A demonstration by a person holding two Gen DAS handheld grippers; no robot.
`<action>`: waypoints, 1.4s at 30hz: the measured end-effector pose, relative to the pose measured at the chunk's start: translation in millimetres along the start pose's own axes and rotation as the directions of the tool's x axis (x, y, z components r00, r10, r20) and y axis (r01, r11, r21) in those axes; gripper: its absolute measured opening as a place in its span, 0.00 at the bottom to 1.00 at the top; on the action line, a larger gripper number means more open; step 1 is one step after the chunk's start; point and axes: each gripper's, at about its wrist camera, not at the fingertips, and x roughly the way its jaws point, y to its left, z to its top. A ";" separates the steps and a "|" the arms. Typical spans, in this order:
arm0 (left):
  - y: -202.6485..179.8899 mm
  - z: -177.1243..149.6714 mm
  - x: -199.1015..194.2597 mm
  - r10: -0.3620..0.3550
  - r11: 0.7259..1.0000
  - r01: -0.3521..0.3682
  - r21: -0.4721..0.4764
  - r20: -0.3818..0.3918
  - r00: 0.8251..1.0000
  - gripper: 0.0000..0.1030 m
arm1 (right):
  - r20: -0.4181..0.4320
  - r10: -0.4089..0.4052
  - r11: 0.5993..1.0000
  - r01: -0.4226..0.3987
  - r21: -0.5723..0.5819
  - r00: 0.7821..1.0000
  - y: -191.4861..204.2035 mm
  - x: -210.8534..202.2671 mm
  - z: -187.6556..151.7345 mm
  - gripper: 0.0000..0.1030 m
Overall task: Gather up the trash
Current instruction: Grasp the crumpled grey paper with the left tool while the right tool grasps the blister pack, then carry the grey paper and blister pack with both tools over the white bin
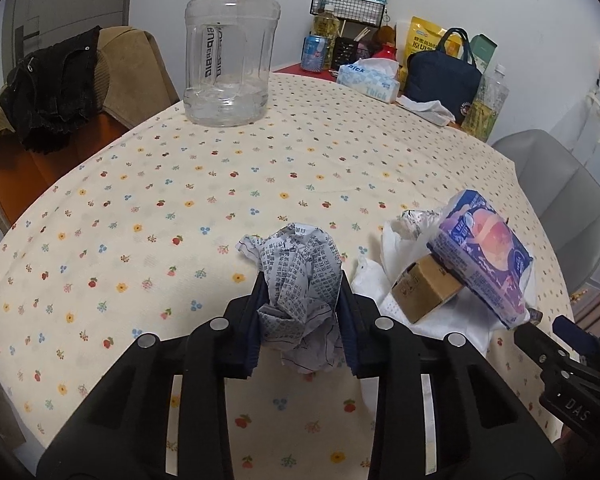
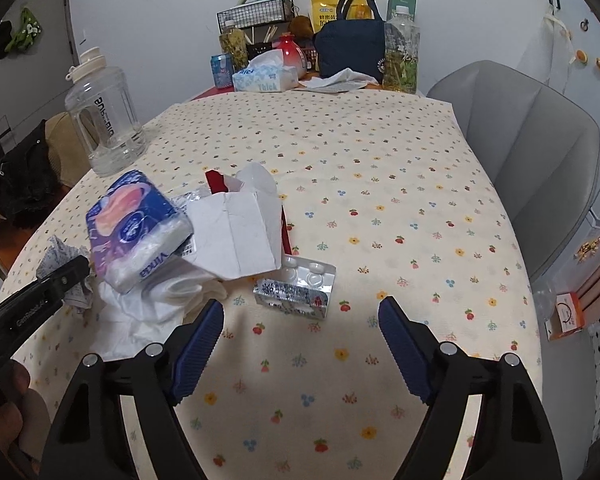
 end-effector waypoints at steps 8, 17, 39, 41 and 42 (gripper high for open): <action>-5.4 5.1 4.8 0.011 1.000 -0.011 0.008 0.001 1.000 0.31 | -0.055 0.049 0.999 -0.048 0.025 0.997 -2.7 17.5 1.9 0.39; -16.1 3.2 -4.9 0.005 1.000 -0.005 0.022 0.018 1.000 0.32 | -0.017 0.027 0.999 -0.027 0.024 0.999 -7.1 -9.7 -7.6 0.39; -73.3 9.4 -79.0 -0.070 0.992 0.054 0.118 0.134 0.988 0.32 | 0.094 0.018 0.996 -0.026 0.087 0.995 -51.4 -92.1 -18.6 0.39; -86.7 7.7 -83.4 -0.087 0.988 0.068 0.139 0.136 0.987 0.32 | 0.106 0.014 0.995 -0.024 0.099 0.994 -59.9 -98.5 -19.4 0.39; -91.8 6.9 -84.2 -0.093 0.986 0.072 0.148 0.135 0.986 0.32 | 0.110 0.012 0.994 -0.024 0.103 0.994 -62.8 -101.2 -20.4 0.39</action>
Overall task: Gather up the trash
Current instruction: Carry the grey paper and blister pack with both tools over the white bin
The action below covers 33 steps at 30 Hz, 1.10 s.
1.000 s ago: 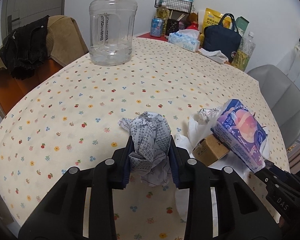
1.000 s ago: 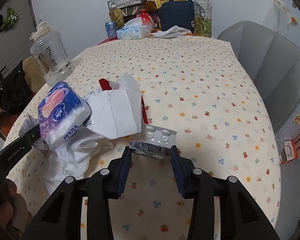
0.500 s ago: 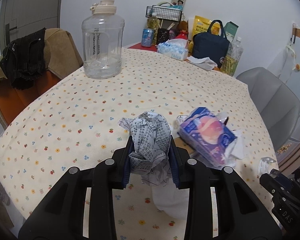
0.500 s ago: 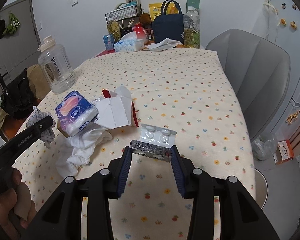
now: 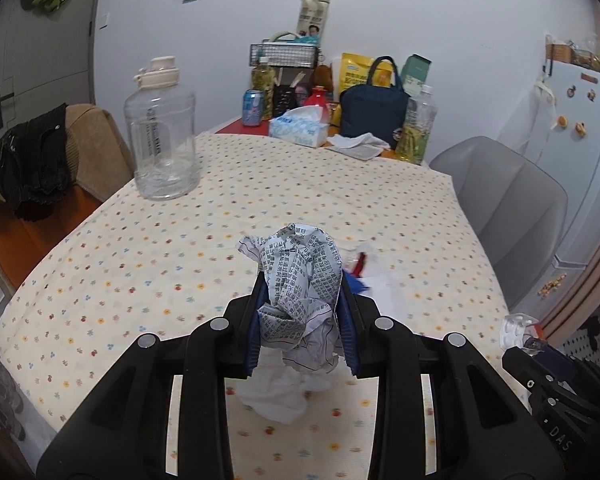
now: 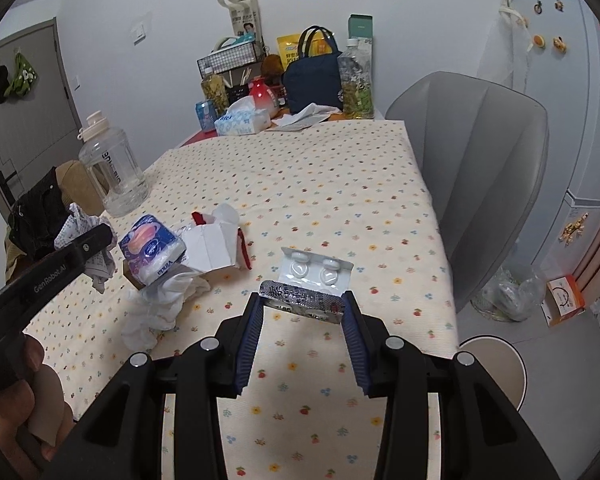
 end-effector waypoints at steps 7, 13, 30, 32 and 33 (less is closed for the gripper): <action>-52.4 -3.5 -4.7 -0.074 0.994 0.074 0.075 -0.006 0.997 0.32 | 0.028 -0.037 0.999 0.036 0.039 0.999 -31.6 -19.1 0.6 0.39; -91.1 -6.2 -2.9 -0.134 0.983 0.136 0.121 -0.022 0.991 0.32 | 0.046 -0.089 0.993 0.085 0.082 0.995 -62.9 -32.7 -4.0 0.39; -216.0 -31.2 26.1 -0.268 0.919 0.296 0.262 -0.136 0.954 0.32 | 0.033 -0.246 0.945 0.232 0.230 0.969 -171.6 -48.0 -20.8 0.39; -227.8 -35.0 30.6 -0.271 0.912 0.304 0.275 -0.150 0.951 0.32 | 0.025 -0.259 0.937 0.245 0.249 0.966 -186.9 -46.6 -23.9 0.39; -234.0 -36.9 33.0 -0.272 0.909 0.307 0.282 -0.157 0.949 0.32 | 0.021 -0.264 0.933 0.250 0.260 0.964 -194.6 -45.8 -25.3 0.39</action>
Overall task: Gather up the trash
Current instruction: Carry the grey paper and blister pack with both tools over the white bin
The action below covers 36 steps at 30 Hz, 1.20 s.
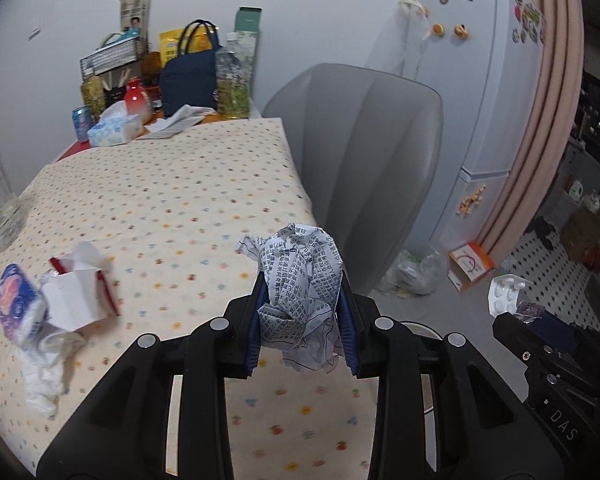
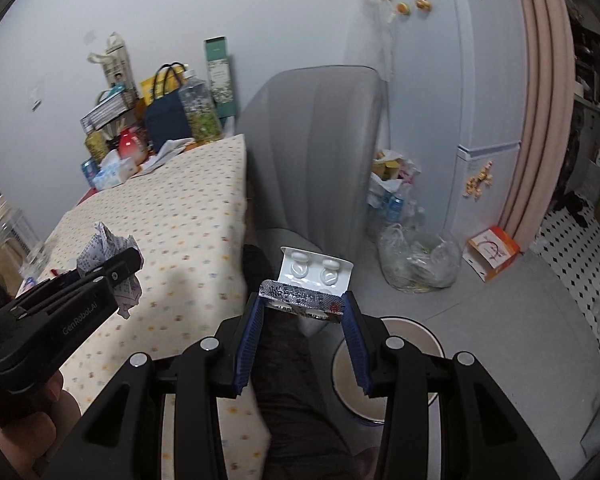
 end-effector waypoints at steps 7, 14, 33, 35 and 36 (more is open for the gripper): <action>-48.4 1.1 33.4 -0.024 0.997 0.027 0.067 -0.050 0.998 0.32 | -0.017 -0.029 0.998 0.030 0.056 0.999 -41.5 16.4 -3.0 0.39; -77.4 2.7 59.8 -0.040 0.993 0.048 0.103 -0.084 0.996 0.32 | -0.045 -0.060 0.992 0.065 0.108 0.997 -73.0 36.1 -3.5 0.39; -103.1 -0.1 92.9 -0.012 0.989 0.032 0.146 -0.137 0.991 0.32 | -0.069 -0.070 0.981 0.081 0.177 0.995 -115.0 72.2 -8.0 0.58; -106.2 -1.1 93.8 -0.016 0.988 0.038 0.149 -0.143 0.990 0.32 | -0.067 -0.079 0.979 0.090 0.184 0.995 -119.5 70.4 -8.5 0.60; -107.8 -1.0 94.2 -0.018 0.988 0.040 0.150 -0.145 0.989 0.32 | -0.067 -0.084 0.978 0.095 0.188 0.994 -121.8 68.4 -8.5 0.60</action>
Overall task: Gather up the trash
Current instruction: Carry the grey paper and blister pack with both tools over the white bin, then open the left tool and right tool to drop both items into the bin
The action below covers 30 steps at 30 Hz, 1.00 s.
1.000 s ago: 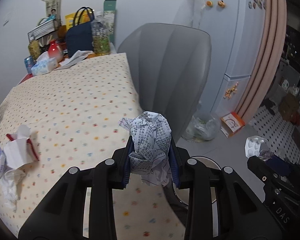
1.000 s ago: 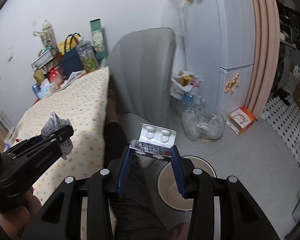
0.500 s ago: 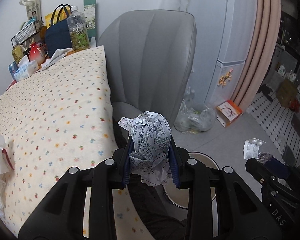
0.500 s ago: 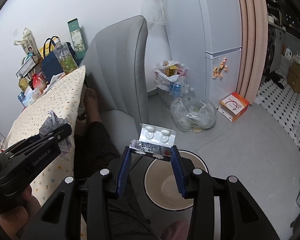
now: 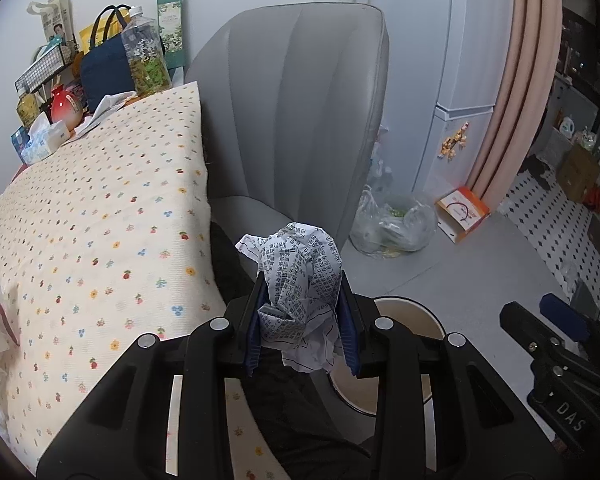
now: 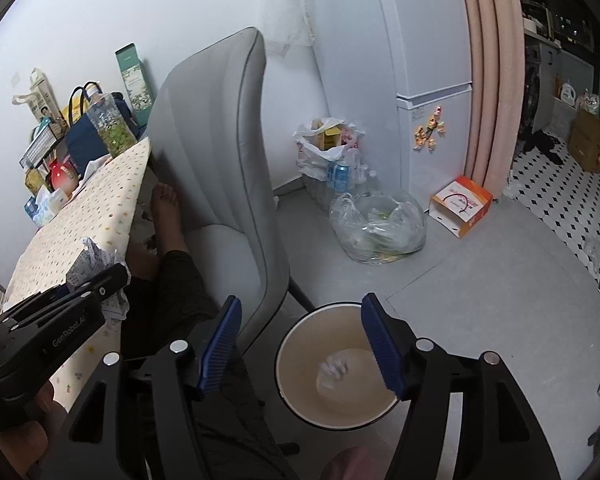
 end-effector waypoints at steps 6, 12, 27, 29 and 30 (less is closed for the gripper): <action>-26.6 0.7 8.8 -0.053 0.998 0.054 0.036 -0.022 0.998 0.32 | 0.073 -0.064 0.998 0.064 0.009 0.995 -17.8 -30.2 7.1 0.77; -56.2 0.5 12.7 -0.093 0.992 0.096 0.078 -0.035 0.995 0.32 | 0.071 -0.136 0.990 0.133 0.050 0.988 -53.1 -42.2 6.5 0.77; -85.5 -0.5 22.2 -0.144 0.981 0.150 0.126 -0.056 0.988 0.73 | 0.043 -0.165 0.982 0.160 0.103 0.985 -83.5 -33.2 1.0 0.77; -80.6 1.2 21.7 -0.145 0.982 0.151 0.111 -0.059 0.988 0.73 | 0.039 -0.163 0.982 0.158 0.105 0.986 -83.3 -31.3 1.2 0.78; -77.3 2.6 20.7 -0.140 0.984 0.146 0.102 -0.057 0.988 0.73 | 0.037 -0.162 0.982 0.157 0.105 0.986 -82.4 -30.6 1.4 0.78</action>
